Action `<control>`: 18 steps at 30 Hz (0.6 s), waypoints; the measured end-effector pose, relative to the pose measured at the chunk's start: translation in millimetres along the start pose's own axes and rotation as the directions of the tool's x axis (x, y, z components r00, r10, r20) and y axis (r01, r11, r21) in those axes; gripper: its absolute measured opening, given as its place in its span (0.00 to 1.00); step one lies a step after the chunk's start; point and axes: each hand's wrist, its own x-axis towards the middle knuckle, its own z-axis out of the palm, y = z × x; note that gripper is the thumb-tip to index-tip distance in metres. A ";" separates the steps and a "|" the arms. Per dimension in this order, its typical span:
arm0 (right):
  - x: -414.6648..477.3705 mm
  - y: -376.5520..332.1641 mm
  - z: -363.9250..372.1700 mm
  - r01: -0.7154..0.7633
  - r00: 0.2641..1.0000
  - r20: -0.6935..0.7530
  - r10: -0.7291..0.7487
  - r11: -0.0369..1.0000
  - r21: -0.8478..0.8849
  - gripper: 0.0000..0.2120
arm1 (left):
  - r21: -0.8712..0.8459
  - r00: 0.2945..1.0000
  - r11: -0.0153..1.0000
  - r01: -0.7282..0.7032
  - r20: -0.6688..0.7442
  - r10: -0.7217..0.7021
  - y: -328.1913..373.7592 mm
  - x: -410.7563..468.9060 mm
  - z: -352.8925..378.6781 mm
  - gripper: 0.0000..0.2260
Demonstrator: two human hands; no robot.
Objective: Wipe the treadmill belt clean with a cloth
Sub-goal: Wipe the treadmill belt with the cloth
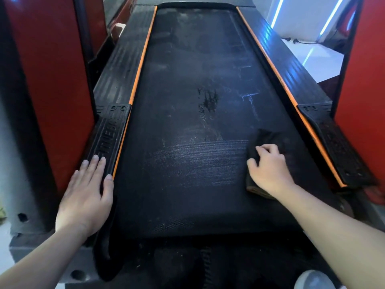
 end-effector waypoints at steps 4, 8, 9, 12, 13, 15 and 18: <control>-3.4 -60.7 24.0 0.123 0.990 0.061 -0.125 0.992 0.028 0.23 | -0.012 1.000 1.000 0.005 0.006 -0.005 0.8 -1.0 -1.2 0.31; -8.3 -121.6 50.4 0.249 0.960 0.123 -0.253 0.967 0.044 0.22 | -0.019 1.000 1.000 0.009 0.009 -0.009 0.8 -1.5 -1.8 0.28; -10.6 -135.4 57.0 0.280 0.949 0.139 -0.284 0.959 0.051 0.21 | -0.023 1.000 1.000 0.013 0.014 -0.013 1.1 -2.0 -2.4 0.27; -22.1 -171.2 77.2 0.337 0.924 0.162 -0.346 0.938 0.082 0.19 | -0.031 1.000 0.999 0.011 0.007 -0.011 2.7 -2.2 -2.8 0.29; -26.9 -182.4 83.1 0.346 0.920 0.163 -0.357 0.934 0.093 0.19 | -0.033 1.000 0.999 0.010 0.005 -0.010 2.7 -1.9 -3.2 0.30; -35.1 -203.7 92.9 0.365 0.908 0.181 -0.377 0.926 0.095 0.19 | -0.038 1.000 0.999 0.006 0.008 -0.006 3.0 -0.8 -1.3 0.30; -44.3 -234.8 101.4 0.405 0.876 0.231 -0.422 0.906 0.122 0.22 | -0.038 1.000 0.999 0.003 0.005 -0.003 0.7 -0.1 -1.0 0.29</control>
